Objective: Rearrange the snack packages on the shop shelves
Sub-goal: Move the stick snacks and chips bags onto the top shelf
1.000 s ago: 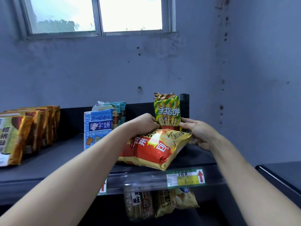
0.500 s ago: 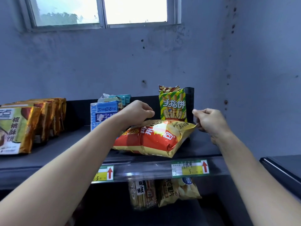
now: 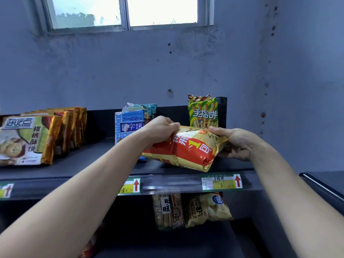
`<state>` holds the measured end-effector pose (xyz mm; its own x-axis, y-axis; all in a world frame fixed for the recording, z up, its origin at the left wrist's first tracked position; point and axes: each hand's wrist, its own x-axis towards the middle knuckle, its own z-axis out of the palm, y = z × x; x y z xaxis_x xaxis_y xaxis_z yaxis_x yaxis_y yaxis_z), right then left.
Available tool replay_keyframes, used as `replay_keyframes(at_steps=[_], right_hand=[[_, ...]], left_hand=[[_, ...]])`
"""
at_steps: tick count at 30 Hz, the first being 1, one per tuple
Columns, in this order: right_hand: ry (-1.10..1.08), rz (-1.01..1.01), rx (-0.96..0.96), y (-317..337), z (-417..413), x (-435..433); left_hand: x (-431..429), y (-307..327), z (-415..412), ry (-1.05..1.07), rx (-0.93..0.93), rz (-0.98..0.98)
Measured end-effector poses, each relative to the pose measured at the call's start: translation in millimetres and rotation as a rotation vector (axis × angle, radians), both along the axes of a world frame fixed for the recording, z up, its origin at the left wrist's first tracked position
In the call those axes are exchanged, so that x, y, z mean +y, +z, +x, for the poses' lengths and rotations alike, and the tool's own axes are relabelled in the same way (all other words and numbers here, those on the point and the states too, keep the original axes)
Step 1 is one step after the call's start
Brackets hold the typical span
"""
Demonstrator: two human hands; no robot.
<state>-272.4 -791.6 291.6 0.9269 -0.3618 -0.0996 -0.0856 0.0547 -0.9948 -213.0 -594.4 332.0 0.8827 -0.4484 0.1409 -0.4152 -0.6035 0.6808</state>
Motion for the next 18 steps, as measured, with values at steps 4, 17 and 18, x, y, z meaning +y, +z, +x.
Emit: replay_keyframes(at_steps=[4, 17, 18], right_hand=[[0.041, 0.069, -0.125, -4, -8, -2], [0.153, 0.157, -0.326, -14, -42, 54], [0.182, 0.155, -0.315, -16, -44, 63]], left_hand=[[4, 1, -3, 0.040, -0.097, -0.262], [61, 8, -32, -0.009, -0.197, -0.481], [71, 8, -35, -0.024, -0.202, -0.489]])
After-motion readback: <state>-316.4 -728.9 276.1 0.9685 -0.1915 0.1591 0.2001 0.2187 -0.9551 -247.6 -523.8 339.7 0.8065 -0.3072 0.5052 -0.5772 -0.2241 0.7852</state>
